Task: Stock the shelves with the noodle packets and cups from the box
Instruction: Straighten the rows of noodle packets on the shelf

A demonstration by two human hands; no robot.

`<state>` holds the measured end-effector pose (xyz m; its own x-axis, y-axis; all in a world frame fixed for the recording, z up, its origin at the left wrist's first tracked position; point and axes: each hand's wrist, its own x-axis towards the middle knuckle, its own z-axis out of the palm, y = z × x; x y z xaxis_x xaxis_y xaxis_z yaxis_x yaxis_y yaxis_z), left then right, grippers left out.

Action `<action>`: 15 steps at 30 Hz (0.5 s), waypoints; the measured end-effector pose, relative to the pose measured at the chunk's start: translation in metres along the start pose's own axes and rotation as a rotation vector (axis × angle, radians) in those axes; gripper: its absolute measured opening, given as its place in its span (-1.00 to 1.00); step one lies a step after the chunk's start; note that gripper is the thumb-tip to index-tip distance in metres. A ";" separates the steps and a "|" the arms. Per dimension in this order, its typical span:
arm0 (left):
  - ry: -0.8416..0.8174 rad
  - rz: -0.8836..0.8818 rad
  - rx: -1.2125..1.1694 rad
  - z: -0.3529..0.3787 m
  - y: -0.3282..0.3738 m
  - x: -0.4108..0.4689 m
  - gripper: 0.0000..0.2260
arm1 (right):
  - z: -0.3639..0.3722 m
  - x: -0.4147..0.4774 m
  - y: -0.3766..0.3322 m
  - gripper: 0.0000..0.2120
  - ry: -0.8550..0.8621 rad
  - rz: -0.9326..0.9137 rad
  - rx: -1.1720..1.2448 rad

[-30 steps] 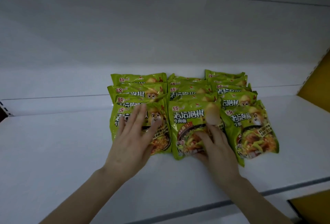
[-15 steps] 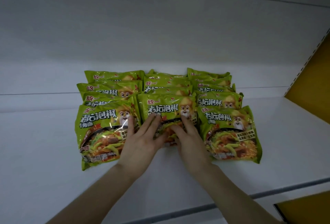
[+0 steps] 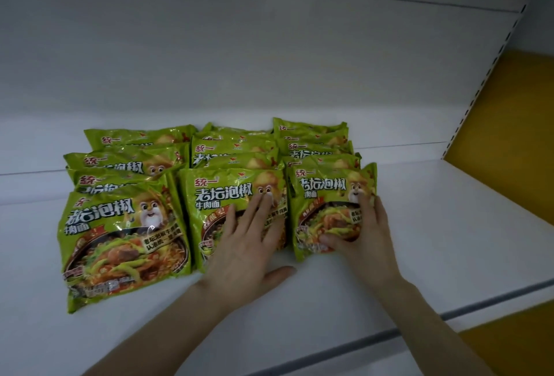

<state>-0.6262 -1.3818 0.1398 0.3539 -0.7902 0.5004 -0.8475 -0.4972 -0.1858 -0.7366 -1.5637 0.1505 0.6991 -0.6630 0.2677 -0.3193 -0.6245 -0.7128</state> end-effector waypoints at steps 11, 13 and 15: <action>0.072 0.000 0.006 0.015 0.023 0.028 -0.72 | -0.003 0.042 0.020 -0.33 0.005 0.162 0.570; 0.066 -0.026 0.003 0.021 0.024 0.031 -0.52 | 0.001 0.050 0.015 -0.58 -0.082 0.130 0.583; 0.060 -0.054 0.012 0.023 0.025 0.033 -0.46 | 0.002 0.055 0.012 -0.68 -0.135 0.097 0.589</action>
<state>-0.6264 -1.4290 0.1320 0.3746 -0.7393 0.5595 -0.8230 -0.5431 -0.1666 -0.7006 -1.6063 0.1555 0.7717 -0.6233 0.1264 -0.0048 -0.2046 -0.9788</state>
